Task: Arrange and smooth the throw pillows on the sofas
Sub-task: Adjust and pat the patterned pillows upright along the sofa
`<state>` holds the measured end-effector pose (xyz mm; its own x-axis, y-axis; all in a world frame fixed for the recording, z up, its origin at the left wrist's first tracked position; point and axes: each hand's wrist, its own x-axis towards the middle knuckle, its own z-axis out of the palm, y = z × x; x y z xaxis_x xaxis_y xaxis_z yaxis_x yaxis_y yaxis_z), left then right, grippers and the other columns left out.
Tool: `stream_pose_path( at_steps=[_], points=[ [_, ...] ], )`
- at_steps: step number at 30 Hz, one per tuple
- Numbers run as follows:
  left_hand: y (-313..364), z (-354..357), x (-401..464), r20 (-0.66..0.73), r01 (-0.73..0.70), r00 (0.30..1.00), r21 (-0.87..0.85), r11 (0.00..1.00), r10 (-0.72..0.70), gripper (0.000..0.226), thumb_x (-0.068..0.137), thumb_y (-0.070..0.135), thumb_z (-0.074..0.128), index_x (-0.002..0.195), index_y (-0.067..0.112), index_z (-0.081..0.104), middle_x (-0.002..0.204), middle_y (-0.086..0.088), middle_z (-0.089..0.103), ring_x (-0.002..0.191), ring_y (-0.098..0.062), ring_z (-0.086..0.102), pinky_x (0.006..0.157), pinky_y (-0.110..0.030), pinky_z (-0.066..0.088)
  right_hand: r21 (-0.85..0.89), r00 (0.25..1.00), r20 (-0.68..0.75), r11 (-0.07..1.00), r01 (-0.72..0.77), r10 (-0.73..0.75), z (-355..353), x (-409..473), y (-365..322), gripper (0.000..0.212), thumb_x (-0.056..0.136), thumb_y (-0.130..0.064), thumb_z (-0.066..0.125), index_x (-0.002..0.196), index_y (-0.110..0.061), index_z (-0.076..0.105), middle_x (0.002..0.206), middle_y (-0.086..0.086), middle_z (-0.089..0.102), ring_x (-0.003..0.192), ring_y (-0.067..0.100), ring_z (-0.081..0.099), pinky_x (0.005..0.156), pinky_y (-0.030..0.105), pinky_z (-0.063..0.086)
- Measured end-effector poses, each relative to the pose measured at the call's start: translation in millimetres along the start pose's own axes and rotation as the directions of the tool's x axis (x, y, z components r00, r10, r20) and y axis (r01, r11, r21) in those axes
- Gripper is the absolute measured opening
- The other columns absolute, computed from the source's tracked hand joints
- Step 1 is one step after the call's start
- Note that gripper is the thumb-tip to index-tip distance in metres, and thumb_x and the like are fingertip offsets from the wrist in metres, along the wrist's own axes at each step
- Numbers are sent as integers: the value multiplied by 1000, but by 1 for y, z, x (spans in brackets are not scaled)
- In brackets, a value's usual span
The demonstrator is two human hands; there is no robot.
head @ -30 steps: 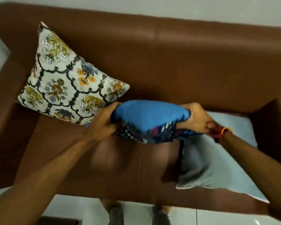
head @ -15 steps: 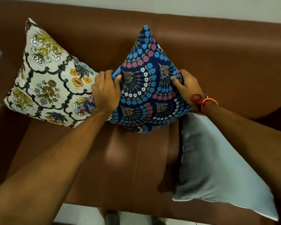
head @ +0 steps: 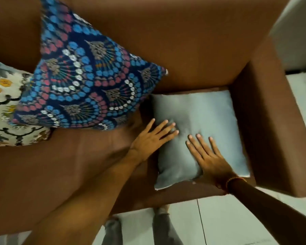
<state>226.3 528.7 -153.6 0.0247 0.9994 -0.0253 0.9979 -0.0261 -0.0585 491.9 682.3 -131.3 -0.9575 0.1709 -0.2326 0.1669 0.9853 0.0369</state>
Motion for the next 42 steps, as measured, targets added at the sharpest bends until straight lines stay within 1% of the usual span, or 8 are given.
stream_pose_path(
  at_steps=[3,8,13,17,21,29,34,42],
  points=[
    [26,22,35,-30,120,992,-89,989,-123,85,98,16,59,166,28,9,174,1,14,160,-26,14,123,-65,24,-82,960,-191,971,-225,207,30,-15,-1,80,99,-23,56,168,-11,18,176,14,19,163,37,18,128,67,20],
    [19,-16,63,-170,125,957,-489,864,-234,37,98,7,52,131,3,68,129,-17,70,125,-33,64,123,-64,27,277,952,-155,937,-213,262,-20,2,36,87,78,-50,68,146,3,57,145,24,64,135,43,62,118,61,39],
    [3,-115,86,-365,18,885,-595,804,-290,45,79,9,60,110,-23,65,108,-41,69,107,-46,68,102,-53,42,740,885,-154,645,-192,440,-143,3,118,62,57,-41,69,115,-21,74,101,0,81,96,9,74,87,35,61],
    [-17,-176,130,-223,140,863,-756,640,-453,22,84,19,67,92,-2,68,87,-18,71,80,-32,67,71,-51,55,709,827,-49,603,-366,560,-202,23,178,30,74,0,79,103,-6,76,76,-4,65,74,3,56,70,30,54],
    [-39,-196,179,-181,244,777,-795,555,-603,42,86,55,74,77,14,66,63,2,62,60,2,53,53,-19,44,793,769,-117,525,-309,629,-229,65,214,26,81,-15,68,63,-28,55,69,7,58,69,13,55,62,39,47],
    [-88,-156,238,6,641,580,-621,452,-814,60,90,73,57,84,14,47,93,-10,52,90,-26,48,72,-38,35,741,733,-95,539,-400,674,-182,149,251,63,95,-58,34,127,-13,64,120,19,71,114,40,63,94,46,47],
    [-82,-150,247,4,682,562,-568,461,-827,62,91,76,52,82,15,45,83,-2,42,81,-25,44,68,-38,35,610,643,-260,639,-469,720,-154,154,249,63,102,-59,16,108,-13,59,95,0,52,95,28,53,86,40,32],
    [-63,-157,241,-447,494,511,-546,677,-734,52,107,52,43,136,11,57,131,-10,58,118,-24,54,98,-45,48,823,431,-303,461,-332,850,-122,142,231,40,114,-23,33,152,-19,44,151,-1,52,138,17,49,108,17,39]
  ],
)
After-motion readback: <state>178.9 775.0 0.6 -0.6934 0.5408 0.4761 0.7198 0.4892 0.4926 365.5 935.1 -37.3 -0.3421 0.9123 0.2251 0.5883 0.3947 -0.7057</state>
